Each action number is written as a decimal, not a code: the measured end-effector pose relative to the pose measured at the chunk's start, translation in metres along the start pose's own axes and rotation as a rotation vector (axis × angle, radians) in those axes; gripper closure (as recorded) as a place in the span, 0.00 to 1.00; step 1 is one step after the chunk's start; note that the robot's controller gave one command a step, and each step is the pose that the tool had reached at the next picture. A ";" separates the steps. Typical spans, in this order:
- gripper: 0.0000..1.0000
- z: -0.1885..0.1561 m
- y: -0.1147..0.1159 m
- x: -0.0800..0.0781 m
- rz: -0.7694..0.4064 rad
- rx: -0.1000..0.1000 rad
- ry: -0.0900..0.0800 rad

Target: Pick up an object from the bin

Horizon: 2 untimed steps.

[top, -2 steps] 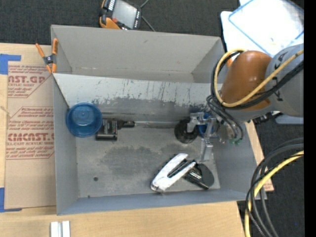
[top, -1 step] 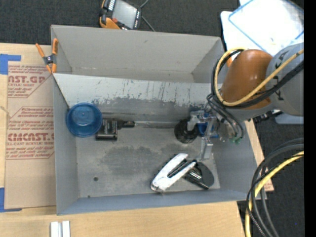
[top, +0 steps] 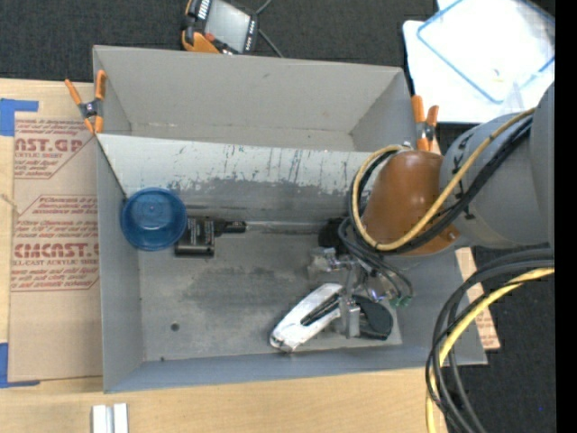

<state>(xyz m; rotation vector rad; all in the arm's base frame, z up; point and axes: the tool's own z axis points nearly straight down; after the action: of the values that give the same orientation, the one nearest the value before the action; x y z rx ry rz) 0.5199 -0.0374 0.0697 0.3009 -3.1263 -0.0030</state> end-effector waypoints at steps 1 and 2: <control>0.00 -0.050 0.007 0.003 0.006 0.004 -0.005; 0.00 -0.029 0.030 0.021 -0.134 -0.001 0.003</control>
Offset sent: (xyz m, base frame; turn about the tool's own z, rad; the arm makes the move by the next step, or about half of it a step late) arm -0.0260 0.0249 0.0303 -0.1343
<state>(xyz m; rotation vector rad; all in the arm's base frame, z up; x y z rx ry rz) 0.4933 -0.0117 0.0990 0.5090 -3.0962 -0.0043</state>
